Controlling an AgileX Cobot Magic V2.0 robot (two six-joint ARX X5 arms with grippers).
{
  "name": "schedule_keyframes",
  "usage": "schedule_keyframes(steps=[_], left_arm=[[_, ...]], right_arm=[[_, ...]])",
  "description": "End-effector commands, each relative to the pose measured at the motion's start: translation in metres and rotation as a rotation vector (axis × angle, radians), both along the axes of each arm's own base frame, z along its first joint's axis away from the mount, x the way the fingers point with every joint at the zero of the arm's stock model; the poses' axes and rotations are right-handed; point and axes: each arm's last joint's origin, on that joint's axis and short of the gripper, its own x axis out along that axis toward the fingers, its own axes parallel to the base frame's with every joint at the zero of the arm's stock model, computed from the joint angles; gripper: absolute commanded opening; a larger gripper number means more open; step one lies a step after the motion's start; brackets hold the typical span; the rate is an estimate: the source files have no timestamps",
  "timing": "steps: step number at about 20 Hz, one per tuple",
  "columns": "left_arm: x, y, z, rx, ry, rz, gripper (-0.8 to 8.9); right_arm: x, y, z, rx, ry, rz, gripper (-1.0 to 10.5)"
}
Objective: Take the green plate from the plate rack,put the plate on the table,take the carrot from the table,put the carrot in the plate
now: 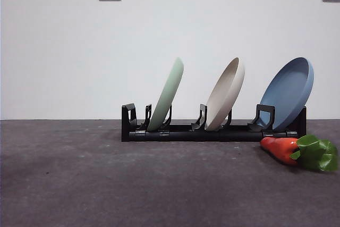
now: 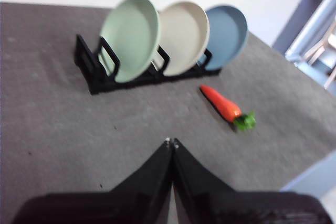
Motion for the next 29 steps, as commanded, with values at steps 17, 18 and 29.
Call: schedule_keyframes(steps=[17, 18, 29], left_arm=[[0.042, -0.003, 0.017, -0.037, 0.013, -0.078, 5.94], [0.052, -0.004, 0.019, -0.038, 0.015, -0.095, 5.94], [0.191, -0.087, 0.032, 0.057, 0.013, -0.236, 5.93]], right_arm=[[0.005, 0.002, -0.001, -0.002, 0.031, 0.054, 6.9], [0.005, 0.002, -0.002, -0.002, 0.035, 0.054, 6.9], [0.024, 0.005, -0.008, -0.011, 0.119, 0.054, 6.9]])
